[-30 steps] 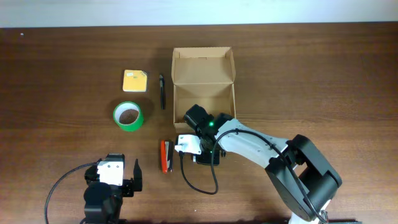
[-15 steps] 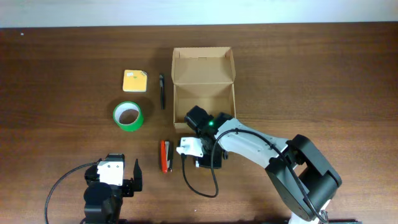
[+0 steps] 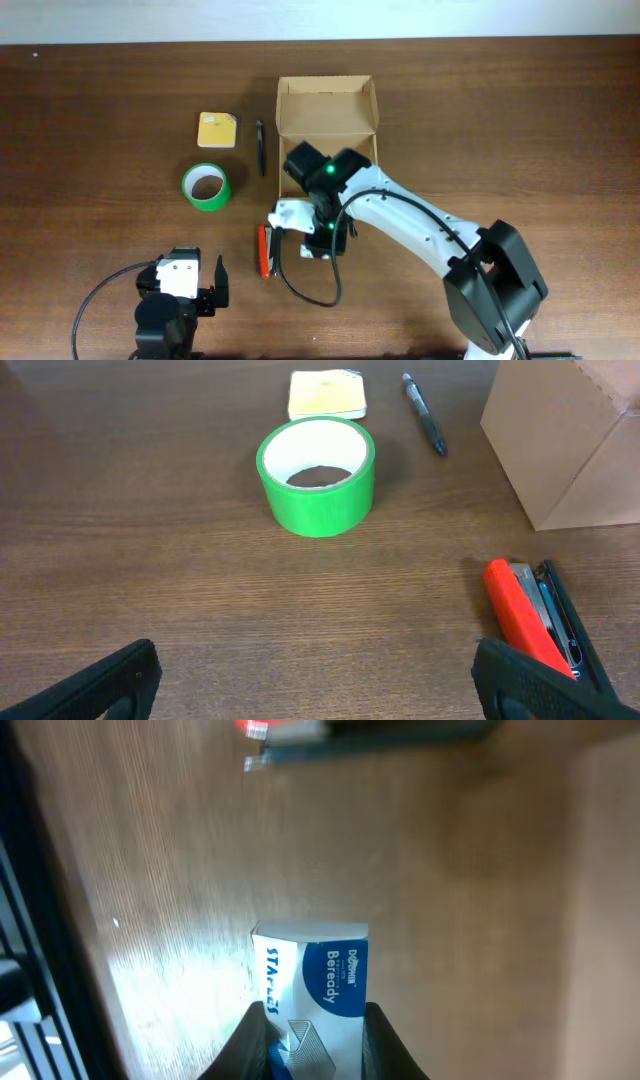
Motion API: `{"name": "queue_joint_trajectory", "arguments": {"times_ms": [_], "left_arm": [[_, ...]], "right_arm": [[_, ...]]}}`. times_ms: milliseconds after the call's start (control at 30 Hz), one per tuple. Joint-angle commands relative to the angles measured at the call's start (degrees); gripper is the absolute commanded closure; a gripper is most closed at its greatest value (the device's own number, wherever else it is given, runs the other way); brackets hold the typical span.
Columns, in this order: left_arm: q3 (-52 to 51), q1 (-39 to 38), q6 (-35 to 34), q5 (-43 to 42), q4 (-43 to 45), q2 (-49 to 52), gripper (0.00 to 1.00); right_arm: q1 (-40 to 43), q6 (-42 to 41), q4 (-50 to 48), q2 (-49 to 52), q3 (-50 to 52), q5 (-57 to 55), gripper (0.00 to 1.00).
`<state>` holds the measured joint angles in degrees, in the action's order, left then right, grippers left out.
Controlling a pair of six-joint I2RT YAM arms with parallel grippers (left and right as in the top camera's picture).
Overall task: Pack container
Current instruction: 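Lift the staples box and lower it into the cardboard box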
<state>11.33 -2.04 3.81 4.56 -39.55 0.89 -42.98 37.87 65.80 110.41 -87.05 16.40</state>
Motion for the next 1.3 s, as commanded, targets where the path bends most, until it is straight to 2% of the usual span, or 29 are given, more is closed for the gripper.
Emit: {"name": "queue_joint_trajectory", "arguments": {"times_ms": [0,200,367,600,767,933,1267], "left_arm": [[-0.2,0.4,-0.3,0.4,0.3,-0.6,0.0],[-0.2,0.4,-0.3,0.4,0.3,-0.6,0.01],[-0.2,0.4,-0.3,0.4,0.3,-0.6,0.0],[-0.2,0.4,-0.3,0.4,0.3,-0.6,0.0],[-0.2,0.4,-0.3,0.4,0.3,-0.6,0.0],[-0.2,0.4,-0.3,0.4,0.3,-0.6,0.0],[-0.2,0.4,-0.3,0.4,0.3,-0.6,0.0]], "right_arm": [[-0.5,-5.3,0.0,0.5,-6.0,-2.1,0.85],[-0.4,-14.8,-3.8,0.5,-13.6,-11.4,0.84],[0.3,-25.5,-9.4,0.5,-14.2,-20.2,0.84],[4.5,-36.7,-11.7,0.5,-14.2,-23.2,0.84],[8.4,-40.5,-11.9,1.1,-13.7,-23.0,0.84],[11.9,-40.5,-11.9,4.1,-13.2,-21.2,0.84],[13.0,-45.0,-11.2,9.0,-13.2,-21.2,0.84]]}}
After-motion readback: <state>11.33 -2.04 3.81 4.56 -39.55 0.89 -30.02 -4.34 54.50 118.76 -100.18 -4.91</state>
